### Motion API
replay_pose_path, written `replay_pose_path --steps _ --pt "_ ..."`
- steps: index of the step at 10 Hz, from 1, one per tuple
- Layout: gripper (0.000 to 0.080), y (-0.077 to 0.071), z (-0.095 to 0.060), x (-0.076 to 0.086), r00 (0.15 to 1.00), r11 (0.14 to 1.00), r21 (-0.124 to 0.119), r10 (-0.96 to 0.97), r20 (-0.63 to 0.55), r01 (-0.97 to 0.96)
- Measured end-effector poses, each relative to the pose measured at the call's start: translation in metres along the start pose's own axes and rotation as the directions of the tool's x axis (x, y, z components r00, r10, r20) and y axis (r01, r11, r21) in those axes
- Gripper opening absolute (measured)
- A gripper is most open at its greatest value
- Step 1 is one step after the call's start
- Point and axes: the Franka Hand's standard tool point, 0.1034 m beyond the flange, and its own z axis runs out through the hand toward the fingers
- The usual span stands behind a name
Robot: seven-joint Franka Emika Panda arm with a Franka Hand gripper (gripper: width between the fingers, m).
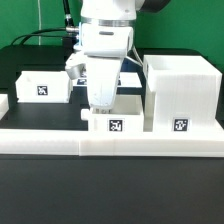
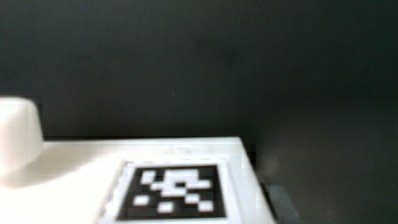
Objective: Assemble drawer
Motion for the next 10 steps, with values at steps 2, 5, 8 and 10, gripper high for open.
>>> replay_pose_path --steps 2,5,8,10 --pt "0.0042 0.0009 0.0004 0.0074 1.0 1.0 0.001 -0.009 0.001 0.009" --pt "0.0042 0.001 0.0037 0.012 1.0 1.0 0.012 -0.008 0.011 0.007" --pt "0.0042 0.001 0.0037 0.0114 1.0 1.0 0.012 -0.002 0.011 0.001" --pt "0.0042 0.0008 0.0038 0.0115 1.0 1.0 0.013 -0.003 0.012 0.003"
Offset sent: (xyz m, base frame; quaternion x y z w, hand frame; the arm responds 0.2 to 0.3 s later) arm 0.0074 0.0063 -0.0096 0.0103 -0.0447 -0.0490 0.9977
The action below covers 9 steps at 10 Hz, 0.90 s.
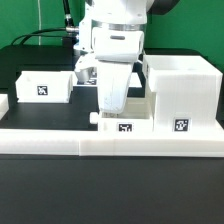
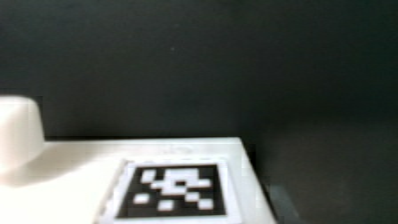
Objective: Assemble drawer
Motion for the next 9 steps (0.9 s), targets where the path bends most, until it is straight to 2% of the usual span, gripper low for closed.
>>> replay_pose_path --steps 2,6,9 --pt "0.0042 -0.0044 -0.0001 -0.0005 0.999 0.998 0.047 -0.037 0.027 0.035" --pt "0.0042 -0.0032 -0.0006 -0.0017 0.999 0.998 0.046 -0.035 0.027 0.033" --pt "0.0042 0.0005 -0.0008 0.008 0.998 0.998 0.038 -0.054 0.024 0.053"
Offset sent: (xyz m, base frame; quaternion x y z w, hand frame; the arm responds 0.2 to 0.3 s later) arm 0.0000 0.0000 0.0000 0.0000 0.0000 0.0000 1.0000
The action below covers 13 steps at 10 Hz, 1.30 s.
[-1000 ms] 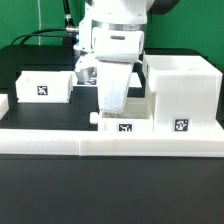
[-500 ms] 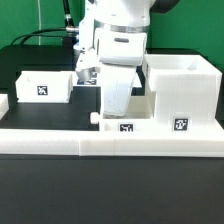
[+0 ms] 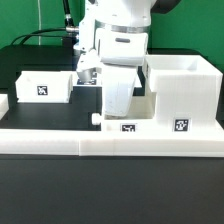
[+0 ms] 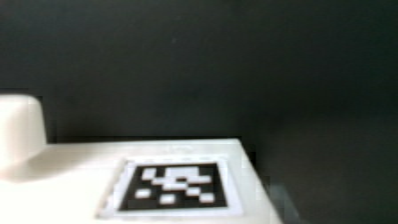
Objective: Assemble drawer
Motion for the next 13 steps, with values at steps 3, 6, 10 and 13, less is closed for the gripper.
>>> replay_pose_path --steps 3,6,10,13 --pt "0.0042 0.0 0.001 0.003 1.0 0.999 -0.039 -0.014 -0.006 0.014" --pt "0.0042 0.0 0.001 0.004 1.0 0.999 -0.041 -0.014 -0.007 0.014" --pt "0.0393 0.002 -0.014 0.003 1.0 1.0 -0.022 -0.005 0.003 0.005" --pt "0.0627 0.006 -0.042 -0.001 1.0 1.0 0.005 0.007 0.022 -0.008"
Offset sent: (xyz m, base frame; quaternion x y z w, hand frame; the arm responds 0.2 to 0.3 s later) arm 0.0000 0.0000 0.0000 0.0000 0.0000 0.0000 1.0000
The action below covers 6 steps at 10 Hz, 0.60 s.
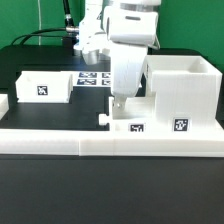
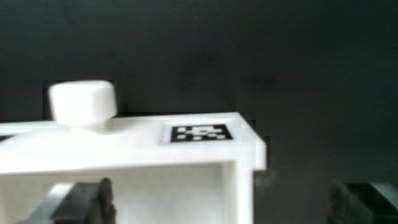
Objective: Assemble drawer
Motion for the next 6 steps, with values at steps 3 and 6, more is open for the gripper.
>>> replay_pose_path --steps 3,6 --pt "0.0648 0.002 -0.022 -0.019 1.0 1.0 0.01 -0.008 0.015 0.008" --pt "0.0649 -0.005 -0.008 -0.057 0.996 0.995 0.04 -0.092 0.014 0.092"
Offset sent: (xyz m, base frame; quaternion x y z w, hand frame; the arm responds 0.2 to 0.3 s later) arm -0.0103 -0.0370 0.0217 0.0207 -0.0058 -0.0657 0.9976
